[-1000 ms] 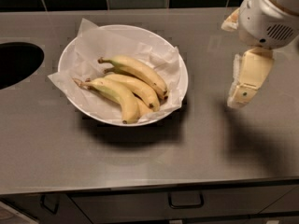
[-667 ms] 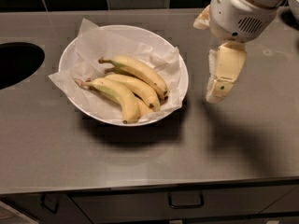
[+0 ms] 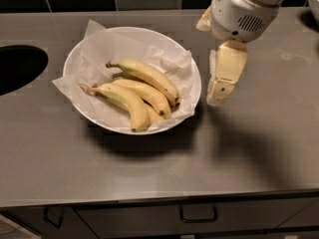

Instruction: Pick banana from white bowl

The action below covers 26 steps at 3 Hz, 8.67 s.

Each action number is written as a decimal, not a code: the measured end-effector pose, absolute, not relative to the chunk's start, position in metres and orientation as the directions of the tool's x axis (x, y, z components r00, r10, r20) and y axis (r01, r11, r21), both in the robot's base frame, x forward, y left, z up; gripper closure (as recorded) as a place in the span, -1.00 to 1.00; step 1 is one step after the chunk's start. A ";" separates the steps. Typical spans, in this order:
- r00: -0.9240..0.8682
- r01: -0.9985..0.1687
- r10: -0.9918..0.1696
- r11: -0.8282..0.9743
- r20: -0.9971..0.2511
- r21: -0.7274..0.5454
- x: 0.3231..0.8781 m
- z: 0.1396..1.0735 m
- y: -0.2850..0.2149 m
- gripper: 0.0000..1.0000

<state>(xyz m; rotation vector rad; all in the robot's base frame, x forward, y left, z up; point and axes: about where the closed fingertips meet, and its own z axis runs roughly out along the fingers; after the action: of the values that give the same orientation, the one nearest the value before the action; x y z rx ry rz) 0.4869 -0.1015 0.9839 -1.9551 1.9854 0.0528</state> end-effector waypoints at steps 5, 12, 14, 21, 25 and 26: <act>-0.025 -0.987 -0.927 0.082 -0.375 -0.135 0.519 0.956 -0.048 -0.63; 0.032 -0.998 -0.915 -0.009 -0.403 -0.058 0.544 0.924 0.023 -0.34; -0.005 -0.992 -0.915 0.055 -0.403 -0.113 0.551 0.936 0.009 -0.28; -0.041 -0.979 -0.934 0.108 -0.355 -0.173 0.569 0.939 0.025 -0.12; -0.111 -0.968 -0.935 0.178 -0.337 -0.177 0.576 0.928 0.015 -0.06; -0.114 -0.971 -0.937 0.176 -0.330 -0.163 0.579 0.920 0.017 -0.06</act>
Offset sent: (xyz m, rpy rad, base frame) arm 0.0139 0.0259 -0.0085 0.0316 0.0343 0.0071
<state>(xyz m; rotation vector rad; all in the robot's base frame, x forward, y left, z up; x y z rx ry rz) 0.5786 0.0169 0.9200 -1.8076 2.1036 0.1314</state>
